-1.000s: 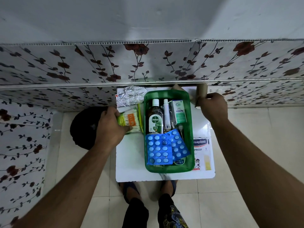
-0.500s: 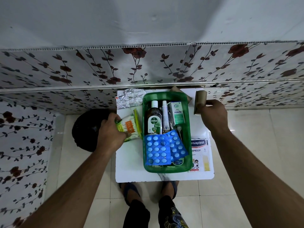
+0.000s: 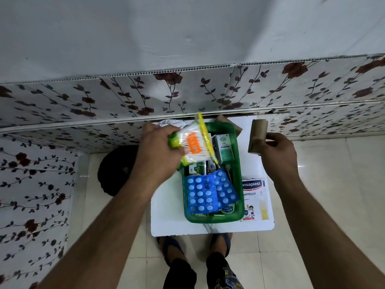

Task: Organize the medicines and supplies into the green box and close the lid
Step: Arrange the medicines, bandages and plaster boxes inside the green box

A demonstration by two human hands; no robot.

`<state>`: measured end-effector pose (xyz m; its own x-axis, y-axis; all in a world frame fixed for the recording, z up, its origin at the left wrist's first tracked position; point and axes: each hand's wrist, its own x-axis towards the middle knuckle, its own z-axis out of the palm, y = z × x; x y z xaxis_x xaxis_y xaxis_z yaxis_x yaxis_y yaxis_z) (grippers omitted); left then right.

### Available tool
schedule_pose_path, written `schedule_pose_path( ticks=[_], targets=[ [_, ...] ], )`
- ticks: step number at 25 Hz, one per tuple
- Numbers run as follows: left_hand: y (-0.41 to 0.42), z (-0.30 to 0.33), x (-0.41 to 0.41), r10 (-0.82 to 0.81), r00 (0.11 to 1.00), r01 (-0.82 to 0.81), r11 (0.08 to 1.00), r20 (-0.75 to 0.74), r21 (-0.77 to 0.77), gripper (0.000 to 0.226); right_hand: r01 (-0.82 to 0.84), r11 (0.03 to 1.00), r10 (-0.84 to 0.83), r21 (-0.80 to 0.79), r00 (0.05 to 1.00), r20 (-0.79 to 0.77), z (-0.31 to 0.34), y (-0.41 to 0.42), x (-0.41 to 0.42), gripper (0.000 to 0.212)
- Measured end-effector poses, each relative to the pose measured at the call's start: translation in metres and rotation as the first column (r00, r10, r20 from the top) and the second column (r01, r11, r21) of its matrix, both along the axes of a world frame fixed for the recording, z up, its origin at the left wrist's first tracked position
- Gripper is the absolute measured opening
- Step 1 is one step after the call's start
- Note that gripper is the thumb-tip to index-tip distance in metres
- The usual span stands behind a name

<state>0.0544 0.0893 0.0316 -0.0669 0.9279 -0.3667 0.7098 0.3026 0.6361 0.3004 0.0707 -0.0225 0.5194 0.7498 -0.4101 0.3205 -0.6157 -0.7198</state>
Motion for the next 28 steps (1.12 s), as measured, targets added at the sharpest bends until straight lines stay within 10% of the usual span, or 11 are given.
schedule_pose_path(
  ticks=[8, 15, 24, 28],
  targets=[
    [0.003, -0.031, 0.029, -0.236, 0.814, 0.396, 0.894, -0.531, 0.210, 0.062, 0.030, 0.999, -0.029, 0.028, 0.999, -0.035, 0.003, -0.002, 0.010, 0.041],
    [0.003, -0.052, 0.028, -0.387, 0.551, 0.634, 0.770, -0.740, 0.069, 0.033, 0.020, 0.999, -0.018, 0.028, 0.998, -0.062, 0.003, -0.006, 0.008, 0.035],
    [0.006, -0.052, 0.035, -0.470, 0.508, 0.702, 0.711, -0.722, 0.031, 0.061, -0.080, 0.996, 0.079, 0.045, 0.997, 0.020, 0.029, -0.013, -0.005, 0.031],
    [0.002, -0.041, 0.019, -0.345, 0.702, 0.576, 0.789, -0.623, 0.212, 0.051, -0.327, 0.939, 0.334, -0.106, 0.941, 0.054, 0.059, -0.039, -0.028, 0.022]
  ],
)
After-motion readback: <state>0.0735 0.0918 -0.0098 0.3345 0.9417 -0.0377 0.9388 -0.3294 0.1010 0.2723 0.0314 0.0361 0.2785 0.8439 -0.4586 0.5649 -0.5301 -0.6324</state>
